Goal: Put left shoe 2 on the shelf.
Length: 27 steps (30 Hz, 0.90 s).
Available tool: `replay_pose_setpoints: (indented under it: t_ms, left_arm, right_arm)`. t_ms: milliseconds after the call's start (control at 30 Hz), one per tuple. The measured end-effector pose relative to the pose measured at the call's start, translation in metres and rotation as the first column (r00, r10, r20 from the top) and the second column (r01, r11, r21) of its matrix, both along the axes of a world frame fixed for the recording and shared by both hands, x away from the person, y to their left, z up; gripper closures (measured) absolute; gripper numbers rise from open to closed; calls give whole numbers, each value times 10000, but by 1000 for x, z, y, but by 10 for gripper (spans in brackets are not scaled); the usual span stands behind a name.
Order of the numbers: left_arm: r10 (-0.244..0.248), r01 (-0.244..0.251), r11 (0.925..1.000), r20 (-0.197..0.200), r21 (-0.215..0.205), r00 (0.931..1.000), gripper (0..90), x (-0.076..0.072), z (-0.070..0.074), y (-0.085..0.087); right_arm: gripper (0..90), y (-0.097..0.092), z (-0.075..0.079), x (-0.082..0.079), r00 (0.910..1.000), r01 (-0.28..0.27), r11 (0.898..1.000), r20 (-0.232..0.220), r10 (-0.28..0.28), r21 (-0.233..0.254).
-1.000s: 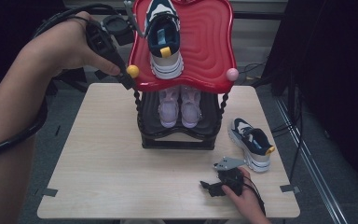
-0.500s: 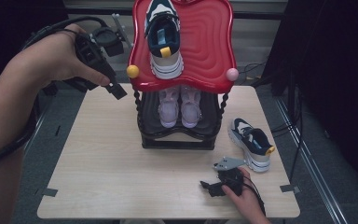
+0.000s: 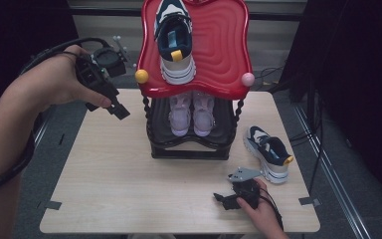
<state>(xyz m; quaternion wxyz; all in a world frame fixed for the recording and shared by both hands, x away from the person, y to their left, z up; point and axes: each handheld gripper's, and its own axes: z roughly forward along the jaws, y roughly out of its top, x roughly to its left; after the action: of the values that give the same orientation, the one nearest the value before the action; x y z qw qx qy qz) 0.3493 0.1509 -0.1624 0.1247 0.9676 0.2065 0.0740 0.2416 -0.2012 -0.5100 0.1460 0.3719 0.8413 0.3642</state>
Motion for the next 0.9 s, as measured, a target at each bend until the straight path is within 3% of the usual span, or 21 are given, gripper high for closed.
replay_pose_setpoints:
  t_ms: [433, 900]
  left_arm:
    - [-24, 24, 10000, -370, 1, 9993, 298, -6, -34, 8]
    - [-75, 56, 9997, -790, -243, 9968, 298, -12, -82, 18]
  right_arm:
    - [131, 0, 0, 0, 10000, 7, 10000, -12, -7, 0]
    - [131, 0, 0, 0, 10000, 34, 10000, 9, -34, 22]
